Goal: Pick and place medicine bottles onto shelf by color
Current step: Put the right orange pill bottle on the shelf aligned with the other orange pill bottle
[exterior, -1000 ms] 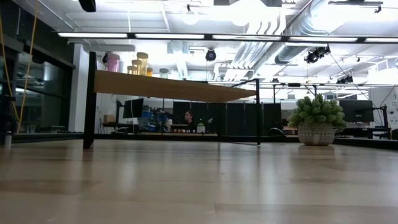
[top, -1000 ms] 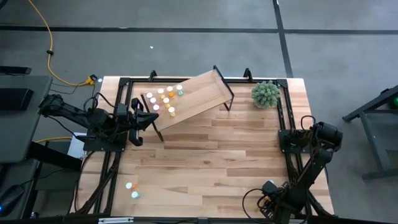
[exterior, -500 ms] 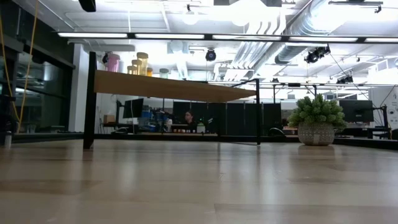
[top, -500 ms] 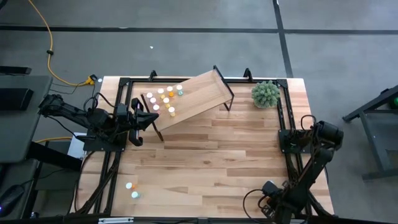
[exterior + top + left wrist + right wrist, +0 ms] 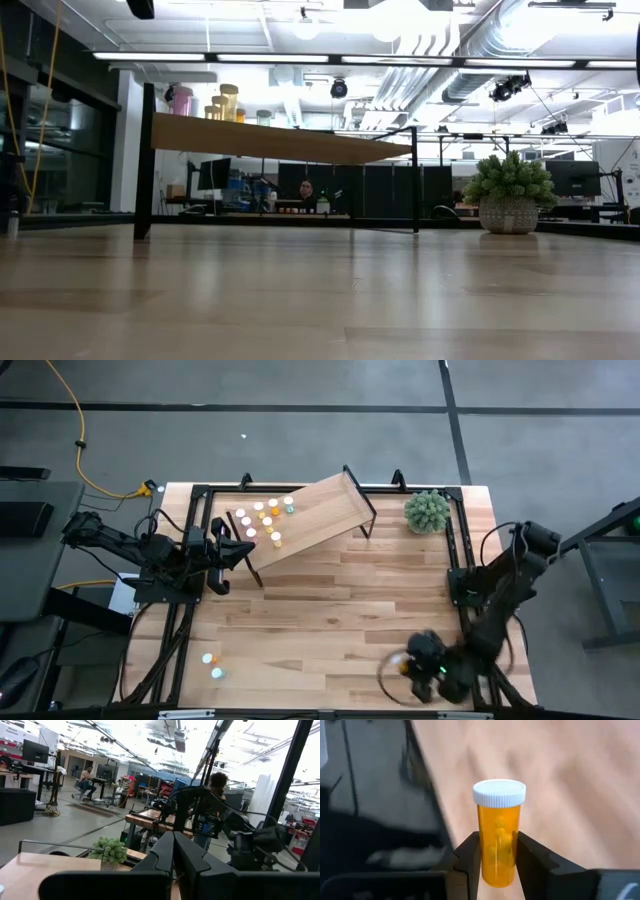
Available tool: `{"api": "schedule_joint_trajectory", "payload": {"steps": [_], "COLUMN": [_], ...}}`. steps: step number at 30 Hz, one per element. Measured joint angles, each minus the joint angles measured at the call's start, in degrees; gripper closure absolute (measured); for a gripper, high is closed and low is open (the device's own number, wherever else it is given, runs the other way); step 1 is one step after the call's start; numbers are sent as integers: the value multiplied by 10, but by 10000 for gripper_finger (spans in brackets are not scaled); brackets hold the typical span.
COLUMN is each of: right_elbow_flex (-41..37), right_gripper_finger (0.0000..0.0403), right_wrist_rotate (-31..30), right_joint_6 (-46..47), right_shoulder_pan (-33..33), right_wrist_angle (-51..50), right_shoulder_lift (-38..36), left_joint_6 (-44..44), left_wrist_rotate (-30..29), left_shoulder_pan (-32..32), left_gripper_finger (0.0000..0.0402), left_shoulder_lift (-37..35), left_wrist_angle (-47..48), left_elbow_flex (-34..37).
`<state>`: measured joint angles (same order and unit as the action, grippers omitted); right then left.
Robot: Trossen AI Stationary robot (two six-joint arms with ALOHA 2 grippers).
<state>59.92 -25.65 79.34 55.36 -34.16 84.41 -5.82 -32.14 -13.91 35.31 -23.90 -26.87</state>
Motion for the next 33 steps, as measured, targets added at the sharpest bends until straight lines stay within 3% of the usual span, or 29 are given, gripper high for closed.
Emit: {"api": "schedule_joint_trajectory", "payload": {"steps": [6,12,15,19,24,29,33], "right_elbow_flex": [0,0,-15,-94,-167,-149,-105], "right_gripper_finger": [309,308,308,308,308,308,308], "right_wrist_rotate": [-48,-37,2,100,111,151,178], "right_joint_6": [-256,-512,-606,-633,-653,-664,-705], "right_shoulder_pan": [-151,-308,-377,-454,-519,-547,-548], "right_wrist_angle": [45,141,233,466,714,740,710], "right_shoulder_lift": [-13,-7,-7,-6,19,42,53], "left_joint_6": [0,-13,-15,-15,-15,-24,9], "left_wrist_rotate": [0,0,0,0,-4,-50,-67], "left_shoulder_pan": [0,0,0,0,0,0,3], "left_gripper_finger": [401,401,401,401,401,389,349], "left_shoulder_lift": [0,0,0,0,0,21,70], "left_wrist_angle": [-4,-14,-22,-30,-30,-26,4], "left_elbow_flex": [0,0,0,0,0,-11,-55]}}
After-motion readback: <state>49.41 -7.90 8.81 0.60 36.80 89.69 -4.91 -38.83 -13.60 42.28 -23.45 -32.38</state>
